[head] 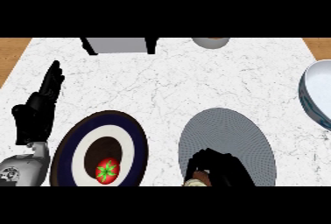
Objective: Pick the cupcake from the placemat and place it in the bowl
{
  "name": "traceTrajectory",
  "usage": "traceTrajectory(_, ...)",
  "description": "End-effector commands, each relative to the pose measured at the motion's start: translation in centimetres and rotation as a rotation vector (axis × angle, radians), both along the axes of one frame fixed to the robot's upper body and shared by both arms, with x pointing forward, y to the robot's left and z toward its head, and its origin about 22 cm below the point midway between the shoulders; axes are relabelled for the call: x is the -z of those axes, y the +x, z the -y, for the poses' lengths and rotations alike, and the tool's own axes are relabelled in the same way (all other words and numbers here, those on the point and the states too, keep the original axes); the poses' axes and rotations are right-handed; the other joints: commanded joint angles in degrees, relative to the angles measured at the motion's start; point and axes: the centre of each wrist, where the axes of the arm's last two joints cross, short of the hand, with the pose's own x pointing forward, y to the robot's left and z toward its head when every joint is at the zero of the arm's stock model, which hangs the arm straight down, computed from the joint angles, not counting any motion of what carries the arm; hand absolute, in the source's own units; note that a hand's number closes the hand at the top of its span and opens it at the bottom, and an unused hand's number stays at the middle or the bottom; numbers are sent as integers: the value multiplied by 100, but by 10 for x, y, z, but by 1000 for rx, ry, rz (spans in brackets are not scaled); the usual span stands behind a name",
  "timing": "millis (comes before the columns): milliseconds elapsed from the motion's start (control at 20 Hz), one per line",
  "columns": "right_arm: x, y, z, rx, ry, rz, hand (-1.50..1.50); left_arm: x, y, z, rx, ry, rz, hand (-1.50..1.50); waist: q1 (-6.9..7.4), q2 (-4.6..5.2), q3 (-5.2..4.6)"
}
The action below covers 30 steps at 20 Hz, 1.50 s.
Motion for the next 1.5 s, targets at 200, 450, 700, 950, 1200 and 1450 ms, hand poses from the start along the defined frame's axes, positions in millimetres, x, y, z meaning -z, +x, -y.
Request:
traceTrajectory(200,-63,-32,54,335,56,200,150,7,0,-5,4,-5,13,0,58,45,3)
traceTrajectory(450,-76,-25,76,438,66,236,150,-6,5,12,11,3,24,0,101,48,8)
traceTrajectory(700,-78,5,119,519,135,281,150,-3,14,7,16,-8,9,0,100,66,11)
traceTrajectory(950,-69,50,179,619,203,334,150,9,9,-1,22,7,23,0,141,72,9)
traceTrajectory(1200,-57,81,245,682,251,405,150,12,4,7,28,-3,12,0,183,67,12)
traceTrajectory(1450,-44,98,315,735,52,428,150,-6,18,3,23,2,28,0,210,91,16)
